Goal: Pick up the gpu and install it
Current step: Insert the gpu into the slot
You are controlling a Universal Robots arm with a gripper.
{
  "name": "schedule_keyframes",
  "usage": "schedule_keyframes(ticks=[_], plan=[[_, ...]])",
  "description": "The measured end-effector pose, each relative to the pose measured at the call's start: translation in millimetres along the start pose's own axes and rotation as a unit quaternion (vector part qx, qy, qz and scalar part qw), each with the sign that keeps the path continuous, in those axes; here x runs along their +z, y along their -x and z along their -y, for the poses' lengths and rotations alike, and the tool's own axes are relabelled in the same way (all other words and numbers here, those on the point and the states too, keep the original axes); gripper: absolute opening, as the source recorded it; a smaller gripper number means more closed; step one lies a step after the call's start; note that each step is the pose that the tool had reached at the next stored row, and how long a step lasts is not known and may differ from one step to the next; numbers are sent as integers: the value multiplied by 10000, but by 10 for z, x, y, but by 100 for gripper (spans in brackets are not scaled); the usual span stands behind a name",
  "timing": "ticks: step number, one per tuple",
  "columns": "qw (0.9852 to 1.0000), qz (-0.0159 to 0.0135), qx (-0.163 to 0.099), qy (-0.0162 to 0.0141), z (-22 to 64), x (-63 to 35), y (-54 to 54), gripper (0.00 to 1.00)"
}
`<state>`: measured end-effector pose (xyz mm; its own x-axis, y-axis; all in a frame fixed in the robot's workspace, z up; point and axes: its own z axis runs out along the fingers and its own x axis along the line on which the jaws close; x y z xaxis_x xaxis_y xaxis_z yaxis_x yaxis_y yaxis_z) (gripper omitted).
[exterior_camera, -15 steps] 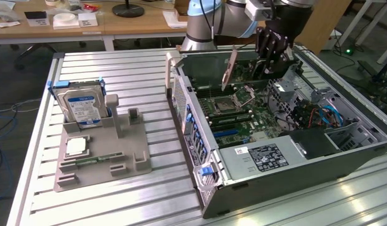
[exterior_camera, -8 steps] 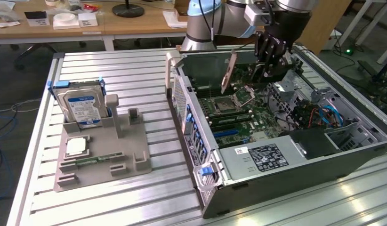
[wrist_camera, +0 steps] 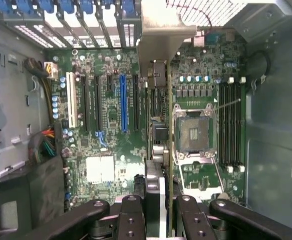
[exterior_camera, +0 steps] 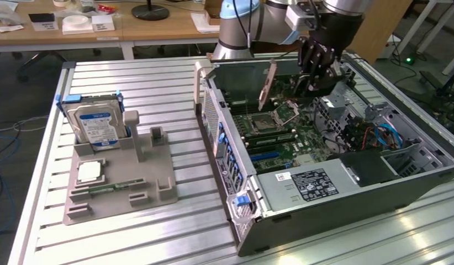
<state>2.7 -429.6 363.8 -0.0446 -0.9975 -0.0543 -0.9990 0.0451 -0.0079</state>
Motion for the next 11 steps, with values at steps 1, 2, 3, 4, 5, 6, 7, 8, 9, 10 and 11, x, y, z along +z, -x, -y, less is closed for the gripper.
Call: schedule_keyframes(ticks=[1,2,3,4,5,6,7,8,9,10,11], plan=[[10000,0,0,0,-18,4,-1,28],[10000,0,0,0,-47,12,-3,28],[10000,-1,0,0,-66,23,-4,28],[10000,0,0,0,-85,38,-6,28],[10000,-1,0,1,-94,48,-14,28],[10000,0,-1,1,-94,55,-40,28],[10000,-1,0,1,-93,60,-74,28],[10000,-1,0,1,-92,67,-106,28],[10000,0,0,0,-92,75,-134,28],[10000,0,1,0,-99,85,-151,28],[10000,1,1,-1,-123,97,-157,28]])
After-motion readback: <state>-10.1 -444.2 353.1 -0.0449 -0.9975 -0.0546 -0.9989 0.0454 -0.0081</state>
